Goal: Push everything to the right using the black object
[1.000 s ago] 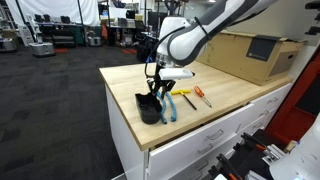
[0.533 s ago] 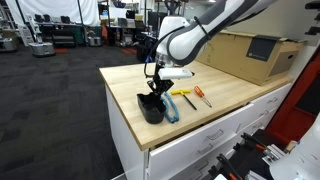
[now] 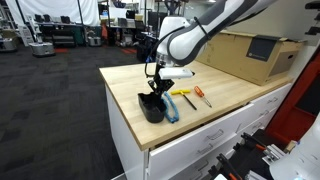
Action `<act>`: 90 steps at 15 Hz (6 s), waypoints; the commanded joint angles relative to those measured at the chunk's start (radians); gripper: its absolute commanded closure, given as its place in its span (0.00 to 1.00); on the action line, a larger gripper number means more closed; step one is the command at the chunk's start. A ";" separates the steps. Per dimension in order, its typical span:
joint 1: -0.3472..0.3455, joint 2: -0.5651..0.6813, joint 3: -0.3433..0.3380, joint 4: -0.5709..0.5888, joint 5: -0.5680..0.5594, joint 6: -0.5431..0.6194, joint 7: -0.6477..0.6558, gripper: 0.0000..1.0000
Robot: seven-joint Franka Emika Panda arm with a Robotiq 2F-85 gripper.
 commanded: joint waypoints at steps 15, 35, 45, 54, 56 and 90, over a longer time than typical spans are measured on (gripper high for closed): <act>0.014 -0.001 -0.026 0.024 -0.019 -0.081 0.022 0.95; 0.011 0.062 -0.035 0.109 0.002 -0.202 0.083 0.99; -0.010 0.108 -0.100 0.105 -0.019 -0.106 0.084 0.99; -0.111 0.027 -0.171 -0.051 -0.043 -0.022 -0.175 0.99; -0.142 0.004 -0.177 -0.091 -0.044 0.003 -0.305 0.99; -0.182 -0.227 -0.160 -0.220 -0.300 -0.013 -0.422 0.00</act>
